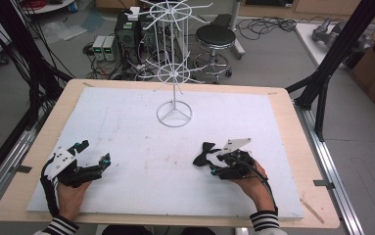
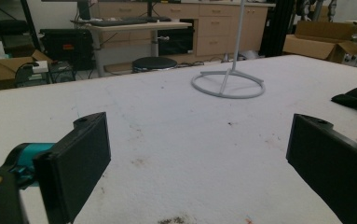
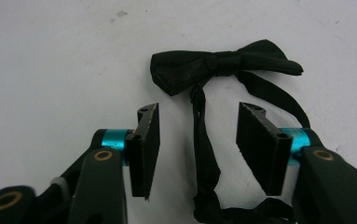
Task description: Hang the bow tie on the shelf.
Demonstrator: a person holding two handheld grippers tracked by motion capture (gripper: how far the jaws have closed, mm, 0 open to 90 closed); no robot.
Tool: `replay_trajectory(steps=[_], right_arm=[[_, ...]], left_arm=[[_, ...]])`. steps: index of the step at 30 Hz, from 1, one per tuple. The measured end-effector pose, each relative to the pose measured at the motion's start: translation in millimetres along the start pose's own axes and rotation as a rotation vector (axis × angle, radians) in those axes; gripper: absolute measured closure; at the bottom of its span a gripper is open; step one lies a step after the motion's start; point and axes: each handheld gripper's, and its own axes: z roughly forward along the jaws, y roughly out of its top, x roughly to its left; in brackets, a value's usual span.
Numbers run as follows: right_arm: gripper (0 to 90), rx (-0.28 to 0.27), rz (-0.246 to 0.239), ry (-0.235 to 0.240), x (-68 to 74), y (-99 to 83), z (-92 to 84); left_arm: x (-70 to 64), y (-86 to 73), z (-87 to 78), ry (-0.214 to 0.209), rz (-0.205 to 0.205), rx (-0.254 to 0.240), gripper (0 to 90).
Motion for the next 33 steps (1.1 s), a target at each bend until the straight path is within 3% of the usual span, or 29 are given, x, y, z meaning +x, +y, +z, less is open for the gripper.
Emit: replay_trajectory(steps=[4, 25, 33], right_arm=[[54.9, 0.037, -0.025, -0.010, 0.8, 4.8, 5.8], [69.4, 0.179, -0.046, -0.018, -2.9, 15.1, 22.8], [84.9, 0.204, -0.038, 0.010, -1.5, 18.6, 24.4]], left_arm=[[0.1, 0.0, 0.1, 0.000, -0.001, 0.000, 6.6], [0.5, 0.0, 0.3, -0.001, -0.009, -0.001, 6.6], [0.5, -0.1, 0.3, 0.000, -0.006, -0.001, 6.6]])
